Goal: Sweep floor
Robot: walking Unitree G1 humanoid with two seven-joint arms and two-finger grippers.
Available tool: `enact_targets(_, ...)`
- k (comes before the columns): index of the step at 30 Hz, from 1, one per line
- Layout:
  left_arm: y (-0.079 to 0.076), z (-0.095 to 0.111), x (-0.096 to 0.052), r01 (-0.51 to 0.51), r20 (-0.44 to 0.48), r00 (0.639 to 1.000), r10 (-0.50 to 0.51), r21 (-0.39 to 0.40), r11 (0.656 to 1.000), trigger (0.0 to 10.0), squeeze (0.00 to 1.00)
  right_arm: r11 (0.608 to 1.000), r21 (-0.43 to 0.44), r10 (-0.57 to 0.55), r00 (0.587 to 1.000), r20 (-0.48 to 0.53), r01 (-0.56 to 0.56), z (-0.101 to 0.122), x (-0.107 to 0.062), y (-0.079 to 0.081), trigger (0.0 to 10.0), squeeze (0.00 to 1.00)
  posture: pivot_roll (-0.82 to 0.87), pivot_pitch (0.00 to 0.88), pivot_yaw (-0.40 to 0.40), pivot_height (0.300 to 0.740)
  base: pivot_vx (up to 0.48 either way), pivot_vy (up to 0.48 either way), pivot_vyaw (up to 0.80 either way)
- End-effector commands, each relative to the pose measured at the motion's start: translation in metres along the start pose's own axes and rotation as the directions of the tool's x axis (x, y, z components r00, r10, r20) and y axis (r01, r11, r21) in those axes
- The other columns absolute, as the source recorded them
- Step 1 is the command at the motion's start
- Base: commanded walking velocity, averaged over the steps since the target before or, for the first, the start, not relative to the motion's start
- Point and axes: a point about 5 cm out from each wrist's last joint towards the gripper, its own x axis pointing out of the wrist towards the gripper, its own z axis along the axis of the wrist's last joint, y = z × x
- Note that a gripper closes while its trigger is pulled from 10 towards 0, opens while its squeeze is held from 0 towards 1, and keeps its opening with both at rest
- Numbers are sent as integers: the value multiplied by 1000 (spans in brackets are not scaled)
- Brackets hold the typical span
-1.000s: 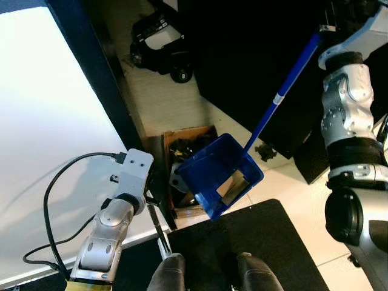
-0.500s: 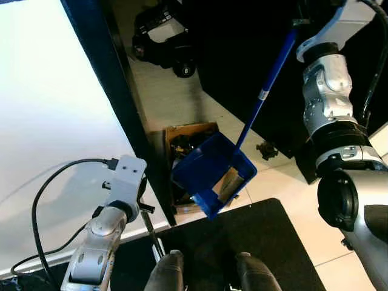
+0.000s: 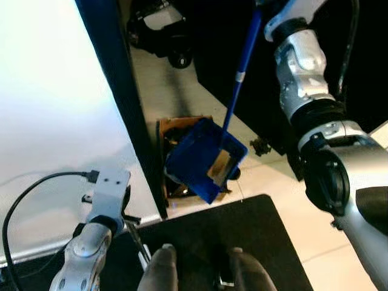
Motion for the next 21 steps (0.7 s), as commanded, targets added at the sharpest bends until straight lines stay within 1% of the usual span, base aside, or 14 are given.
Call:
enact_targets(1,-2,2,-6,-19,9,1000,19,-12,1000,10000,0,996,-55,69,994,79,-65,18,10,11,10000,0,363,156,-157,740,0,0,0)
enact_targets(2,-2,2,-6,-19,9,1000,19,-12,1000,10000,0,996,-55,69,994,79,-65,18,10,11,10000,0,363,156,-157,740,0,0,0)
enact_targets(3,-3,1,-9,-32,8,999,32,-22,999,10000,0,986,-102,139,984,108,-128,25,15,24,10000,0,369,155,-168,740,0,0,0)
enact_targets(4,-3,1,-9,-32,8,999,32,-22,999,10000,0,986,-102,139,984,108,-128,25,15,24,10000,0,369,155,-168,740,0,0,0)
enact_targets(6,-5,0,-11,-44,6,999,44,-32,999,10000,0,973,-146,200,971,134,-180,32,18,36,10000,0,377,156,-184,740,0,0,0)
enact_targets(7,-6,0,-12,-47,6,999,47,-36,998,10000,0,968,-158,216,966,142,-193,33,19,39,10000,0,381,157,-193,740,0,0,0)
enact_targets(8,-6,0,-12,-47,6,999,47,-36,998,10000,0,968,-158,216,966,142,-193,33,19,39,10000,0,381,157,-193,740,0,0,0)
enact_targets(12,-9,-2,-15,-54,3,999,54,-47,997,10000,0,952,-206,266,947,181,-228,41,21,54,10000,0,390,162,-208,740,0,0,0)
enact_targets(13,-10,-1,-16,-58,3,998,58,-49,997,10000,0,944,-229,284,936,207,-236,44,21,59,10000,0,393,165,-212,740,0,0,0)
enact_targets(14,-10,-1,-16,-58,3,998,58,-49,997,10000,0,944,-229,284,936,207,-236,44,21,59,10000,0,393,165,-212,740,0,0,0)
enact_targets(16,-10,-1,-17,-62,2,998,63,-53,997,10000,0,930,-271,317,916,246,-249,48,20,70,10000,0,394,168,-213,740,0,0,0)
enact_targets(17,-10,-1,-17,-62,2,998,63,-53,997,10000,0,930,-271,317,916,246,-249,48,20,70,10000,0,394,168,-213,740,0,0,0)
enact_targets(20,-11,-1,-18,-62,2,998,63,-55,997,10000,0,913,-315,349,895,279,-258,51,18,79,10000,0,392,172,-212,740,0,0,0)
enact_targets(21,-11,-1,-18,-62,2,998,63,-55,997,10000,0,913,-315,349,895,279,-258,51,18,79,10000,0,392,172,-212,740,0,0,0)
